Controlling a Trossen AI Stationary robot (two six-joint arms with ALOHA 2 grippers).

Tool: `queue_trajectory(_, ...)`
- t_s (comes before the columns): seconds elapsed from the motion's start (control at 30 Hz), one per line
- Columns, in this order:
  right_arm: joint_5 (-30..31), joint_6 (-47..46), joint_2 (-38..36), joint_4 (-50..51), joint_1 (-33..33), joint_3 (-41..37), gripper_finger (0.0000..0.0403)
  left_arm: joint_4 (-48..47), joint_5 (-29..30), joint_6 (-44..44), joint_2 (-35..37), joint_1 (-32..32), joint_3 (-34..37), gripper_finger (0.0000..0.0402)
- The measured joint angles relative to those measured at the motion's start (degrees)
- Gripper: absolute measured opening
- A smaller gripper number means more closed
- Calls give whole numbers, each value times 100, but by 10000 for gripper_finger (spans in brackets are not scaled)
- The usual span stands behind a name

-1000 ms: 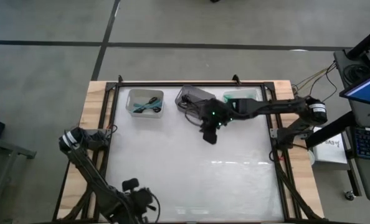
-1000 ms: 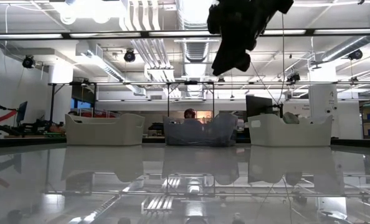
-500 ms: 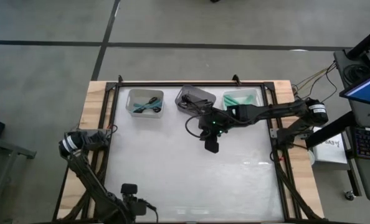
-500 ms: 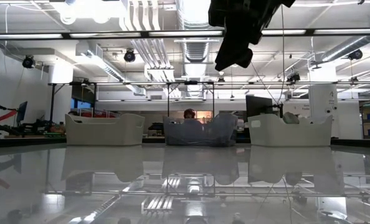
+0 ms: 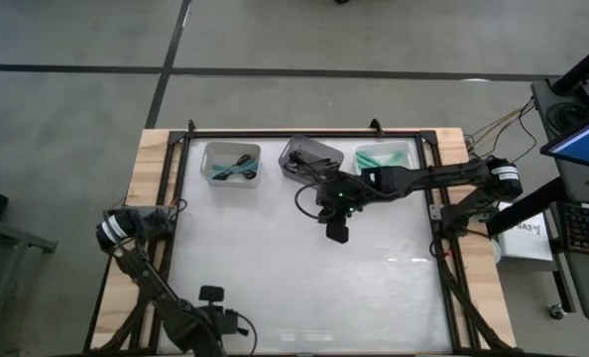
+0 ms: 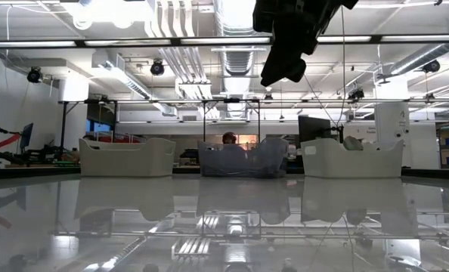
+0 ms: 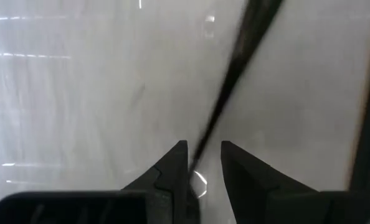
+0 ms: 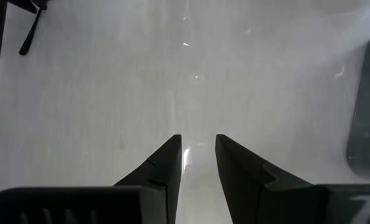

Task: Sort silverware by color (type)
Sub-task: Put the black spoon into the black bin

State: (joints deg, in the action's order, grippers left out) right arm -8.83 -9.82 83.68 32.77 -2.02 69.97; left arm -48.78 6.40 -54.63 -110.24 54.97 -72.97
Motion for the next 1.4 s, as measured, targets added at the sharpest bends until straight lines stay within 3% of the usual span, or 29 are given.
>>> queue_trajectory(0.37, 1, -2, 0, 0, 2, 0, 89, 545, -486, 151, 50, -159, 488, 75)
queue_trajectory(0.63, -10, -138, 0, 17, 2, 0, 80, 582, -751, -427, 50, -366, 378, 7)
queue_trajectory(0.83, -19, -376, -121, 251, 2, 0, 82, 482, -837, -727, 23, -644, 208, 2)
queue_trajectory(1.17, -33, -760, -771, 480, 37, 0, 76, -442, 324, 548, 86, -1327, -318, 1)
queue_trajectory(1.4, -41, -879, -988, 688, 387, 0, 78, -928, 1842, 1440, 282, -2152, -382, 0)
